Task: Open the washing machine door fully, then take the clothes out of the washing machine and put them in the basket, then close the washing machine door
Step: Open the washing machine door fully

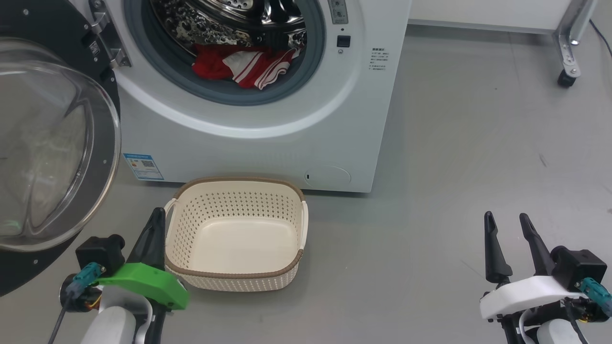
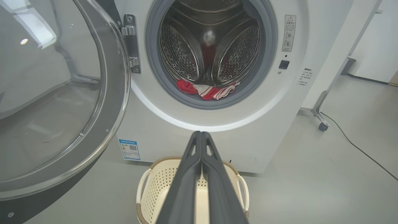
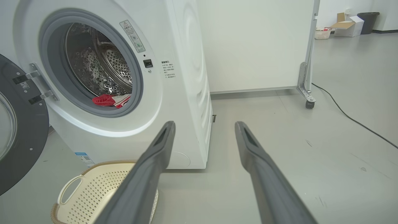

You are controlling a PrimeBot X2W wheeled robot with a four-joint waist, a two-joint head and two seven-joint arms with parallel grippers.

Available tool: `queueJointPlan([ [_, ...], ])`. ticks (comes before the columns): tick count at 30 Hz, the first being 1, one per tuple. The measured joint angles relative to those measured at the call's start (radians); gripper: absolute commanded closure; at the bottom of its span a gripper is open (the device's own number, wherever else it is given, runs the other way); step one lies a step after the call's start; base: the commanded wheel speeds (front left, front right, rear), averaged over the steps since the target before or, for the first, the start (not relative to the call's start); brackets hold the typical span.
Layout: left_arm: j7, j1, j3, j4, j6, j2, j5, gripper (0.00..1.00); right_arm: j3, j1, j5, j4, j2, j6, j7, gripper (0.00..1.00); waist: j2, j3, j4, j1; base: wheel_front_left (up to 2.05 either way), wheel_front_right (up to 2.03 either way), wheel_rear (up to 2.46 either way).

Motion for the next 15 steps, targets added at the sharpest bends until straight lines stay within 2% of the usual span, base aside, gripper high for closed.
queueJointPlan([
  [6,-0.009,0.022,-0.007,-0.047,0.013,-0.007,0.008,1.0,-0.003,0.023,0.0,-0.002,-0.001,0.0,0.0,0.0,0.0,-0.016,-0.033,0.0,0.0,0.0,0.0],
  [7,-0.009,0.026,-0.009,-0.055,0.014,-0.007,0.015,0.65,-0.003,0.025,0.0,-0.003,-0.001,0.0,0.0,0.0,0.0,-0.018,-0.037,0.0,0.0,0.0,0.0],
  [8,-0.009,0.031,-0.013,-0.062,0.015,-0.006,0.021,0.0,-0.004,0.028,0.0,-0.005,-0.001,0.0,0.0,0.0,0.0,-0.02,-0.04,0.0,0.0,0.0,0.0],
  [15,-0.009,0.054,-0.026,-0.091,0.017,-0.007,0.038,0.0,-0.005,0.03,0.0,-0.015,-0.001,0.0,0.0,0.0,0.0,-0.023,-0.049,0.0,0.0,0.0,0.0],
])
